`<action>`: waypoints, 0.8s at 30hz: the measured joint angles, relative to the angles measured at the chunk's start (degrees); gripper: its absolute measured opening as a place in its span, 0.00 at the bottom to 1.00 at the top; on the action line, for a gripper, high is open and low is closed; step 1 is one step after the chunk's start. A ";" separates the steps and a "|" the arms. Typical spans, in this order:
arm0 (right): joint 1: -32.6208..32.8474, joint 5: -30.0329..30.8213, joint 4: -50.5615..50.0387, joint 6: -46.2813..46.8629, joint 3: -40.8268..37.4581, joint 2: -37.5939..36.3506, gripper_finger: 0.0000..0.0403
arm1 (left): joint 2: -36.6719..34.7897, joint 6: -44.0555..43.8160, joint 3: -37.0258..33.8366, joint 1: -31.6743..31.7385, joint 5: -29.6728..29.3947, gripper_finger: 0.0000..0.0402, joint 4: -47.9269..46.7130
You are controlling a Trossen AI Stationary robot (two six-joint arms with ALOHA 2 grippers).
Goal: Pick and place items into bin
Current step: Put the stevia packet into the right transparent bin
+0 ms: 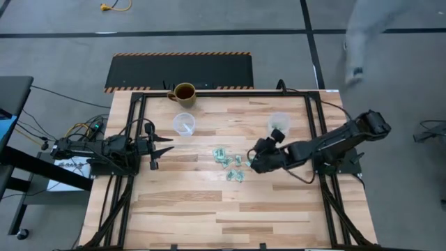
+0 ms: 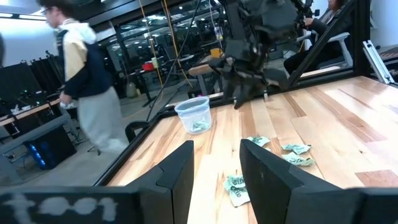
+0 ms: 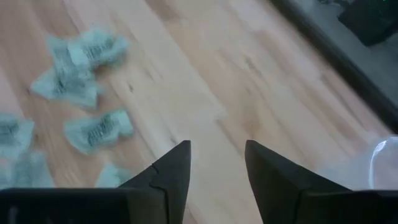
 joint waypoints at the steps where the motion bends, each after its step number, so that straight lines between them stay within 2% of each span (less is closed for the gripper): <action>1: 0.23 0.02 0.71 0.48 -0.11 0.89 0.36 | 0.00 -0.02 0.00 0.02 -0.02 0.30 0.00; 8: 1.69 -1.64 7.03 0.74 0.05 8.40 0.39 | 0.00 0.15 -0.01 0.02 -0.01 0.30 0.00; 16: 2.02 -8.56 9.93 0.76 0.03 15.06 0.43 | 0.00 -0.03 0.00 0.02 -0.01 0.30 0.00; 24: 1.49 -9.58 11.97 1.12 0.53 20.00 0.43 | 0.00 -0.14 0.00 0.02 0.00 0.30 0.00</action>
